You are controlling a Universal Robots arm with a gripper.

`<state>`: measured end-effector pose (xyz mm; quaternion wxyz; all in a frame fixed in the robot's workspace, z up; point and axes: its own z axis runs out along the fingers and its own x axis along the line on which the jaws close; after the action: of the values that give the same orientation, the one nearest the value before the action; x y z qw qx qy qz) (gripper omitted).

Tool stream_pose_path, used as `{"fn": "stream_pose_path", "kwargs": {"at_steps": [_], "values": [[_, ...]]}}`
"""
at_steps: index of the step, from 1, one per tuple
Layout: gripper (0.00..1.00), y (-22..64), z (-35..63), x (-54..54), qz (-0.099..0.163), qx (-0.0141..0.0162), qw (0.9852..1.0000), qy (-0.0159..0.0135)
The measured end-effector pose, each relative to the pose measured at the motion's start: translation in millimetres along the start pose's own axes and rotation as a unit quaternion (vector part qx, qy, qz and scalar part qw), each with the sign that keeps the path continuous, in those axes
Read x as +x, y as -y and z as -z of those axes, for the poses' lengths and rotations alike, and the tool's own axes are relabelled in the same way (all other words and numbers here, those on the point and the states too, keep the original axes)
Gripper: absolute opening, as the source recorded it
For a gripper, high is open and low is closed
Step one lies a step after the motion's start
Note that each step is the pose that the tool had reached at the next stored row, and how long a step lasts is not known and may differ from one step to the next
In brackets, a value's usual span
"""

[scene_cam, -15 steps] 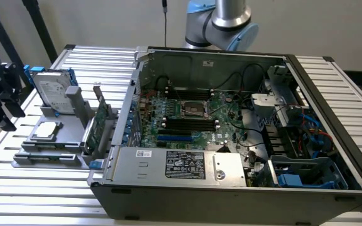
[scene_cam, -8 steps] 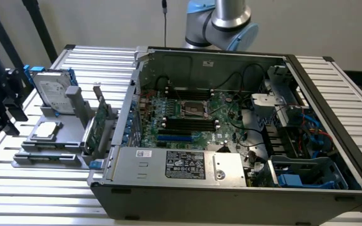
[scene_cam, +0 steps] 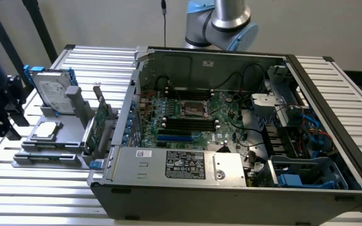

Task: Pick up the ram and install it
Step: 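Pick up the ram and move it above insertion slot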

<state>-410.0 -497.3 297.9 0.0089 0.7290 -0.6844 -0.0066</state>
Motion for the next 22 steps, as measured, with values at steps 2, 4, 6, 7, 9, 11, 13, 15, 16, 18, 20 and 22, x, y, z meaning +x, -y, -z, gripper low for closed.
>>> {"fn": "stream_pose_path", "kwargs": {"at_steps": [2,4,6,7,9,11,13,15,16,18,20,22], "values": [[0.42,-0.1,-3.8,2.1,0.001,0.0001,1.0,0.0],[0.42,-0.1,-7.4,3.8,0.003,0.0001,1.0,0.0001],[0.42,-0.1,-10.9,5.1,0.004,0.0,1.0,0.0001],[0.42,-0.1,-12.9,5.7,0.005,0.0001,1.0,0.0001],[0.42,-0.1,-16.5,6.4,0.005,0.0001,1.0,0.0002],[0.42,-0.1,-20.2,7.1,0.005,0.0,1.0,0.0003],[0.42,0.0,-23.8,7.3,0.005,0.0001,1.0,0.0006],[0.44,0.1,-27.4,7.4,0.005,0.0001,1.0,0.001],[0.44,0.2,-29.2,7.4,0.005,0.0001,1.0,0.0012],[0.5,0.5,-32.8,7.4,0.005,0.0002,1.0,0.0015],[0.5,0.8,-36.5,7.4,0.005,0.0001,1.0,0.0016],[0.5,1.2,-40.1,7.4,0.005,0.0002,1.0,0.0018]]}}
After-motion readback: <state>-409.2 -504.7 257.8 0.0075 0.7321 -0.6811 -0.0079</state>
